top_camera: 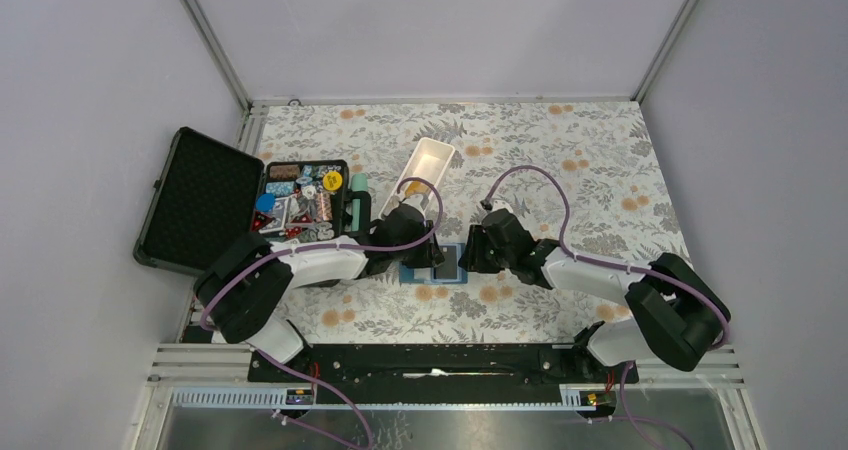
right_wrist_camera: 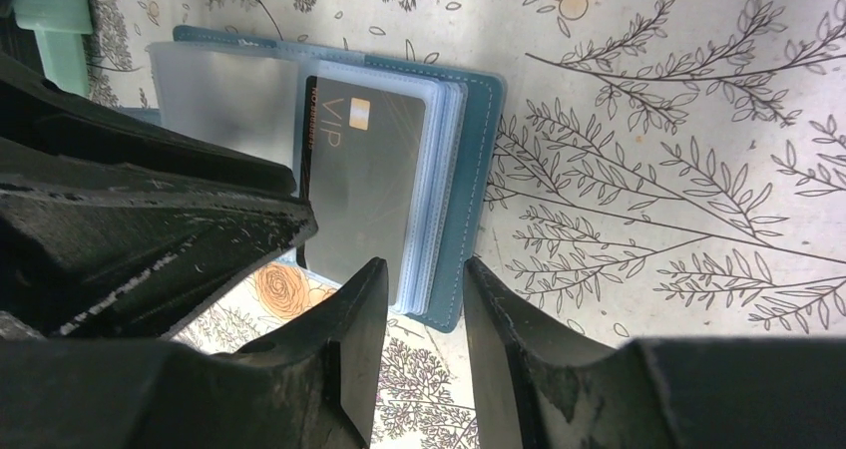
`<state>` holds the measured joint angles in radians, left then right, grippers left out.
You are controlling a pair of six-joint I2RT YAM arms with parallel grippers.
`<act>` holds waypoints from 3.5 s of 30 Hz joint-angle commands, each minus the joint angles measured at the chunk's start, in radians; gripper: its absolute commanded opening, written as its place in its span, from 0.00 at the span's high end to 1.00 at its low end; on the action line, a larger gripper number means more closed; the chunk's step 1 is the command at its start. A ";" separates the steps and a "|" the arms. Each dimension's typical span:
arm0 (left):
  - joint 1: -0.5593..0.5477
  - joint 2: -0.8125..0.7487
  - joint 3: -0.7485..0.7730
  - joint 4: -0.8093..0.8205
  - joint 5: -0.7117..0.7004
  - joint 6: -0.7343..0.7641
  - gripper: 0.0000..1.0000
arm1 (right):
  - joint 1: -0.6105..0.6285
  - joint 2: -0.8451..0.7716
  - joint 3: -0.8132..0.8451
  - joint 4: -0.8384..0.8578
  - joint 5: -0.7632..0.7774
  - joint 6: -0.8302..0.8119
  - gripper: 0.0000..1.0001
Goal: Put the credit cards into the card holder
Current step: Insert the credit card into the card holder, then pick up the credit card from the storage box.
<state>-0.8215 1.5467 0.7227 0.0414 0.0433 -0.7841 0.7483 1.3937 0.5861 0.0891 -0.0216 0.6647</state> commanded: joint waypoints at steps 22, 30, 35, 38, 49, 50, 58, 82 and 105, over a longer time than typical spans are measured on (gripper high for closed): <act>0.082 -0.231 -0.052 -0.119 -0.113 0.031 0.38 | 0.010 -0.085 -0.038 0.107 -0.134 0.000 0.53; 0.097 -0.227 -0.093 -0.123 -0.119 0.030 0.36 | 0.020 -0.009 -0.024 0.132 -0.150 0.023 0.59; 0.099 -0.203 -0.104 -0.093 -0.102 0.022 0.33 | 0.023 0.029 -0.012 0.120 -0.142 0.021 0.60; 0.102 -0.188 -0.105 -0.084 -0.099 0.020 0.34 | 0.028 0.046 -0.006 0.117 -0.143 0.017 0.61; 0.108 -0.141 -0.115 -0.048 -0.074 0.017 0.54 | 0.038 0.057 0.007 0.143 -0.144 0.020 0.66; 0.108 -0.139 -0.117 -0.046 -0.074 0.017 0.56 | 0.039 0.057 0.009 0.146 -0.144 0.020 0.66; 0.110 -0.120 -0.129 -0.018 -0.054 0.016 0.73 | 0.046 0.078 0.027 0.165 -0.155 0.020 0.70; 0.119 -0.077 -0.134 0.040 0.025 -0.001 0.97 | 0.078 0.111 0.086 0.256 -0.184 0.031 0.78; 0.141 -0.082 -0.152 0.069 0.052 -0.011 0.96 | 0.112 0.215 0.171 0.290 -0.225 0.030 0.72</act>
<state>-0.6899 1.4761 0.5861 0.0666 0.0757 -0.7868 0.8440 1.5959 0.7109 0.3420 -0.2306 0.6960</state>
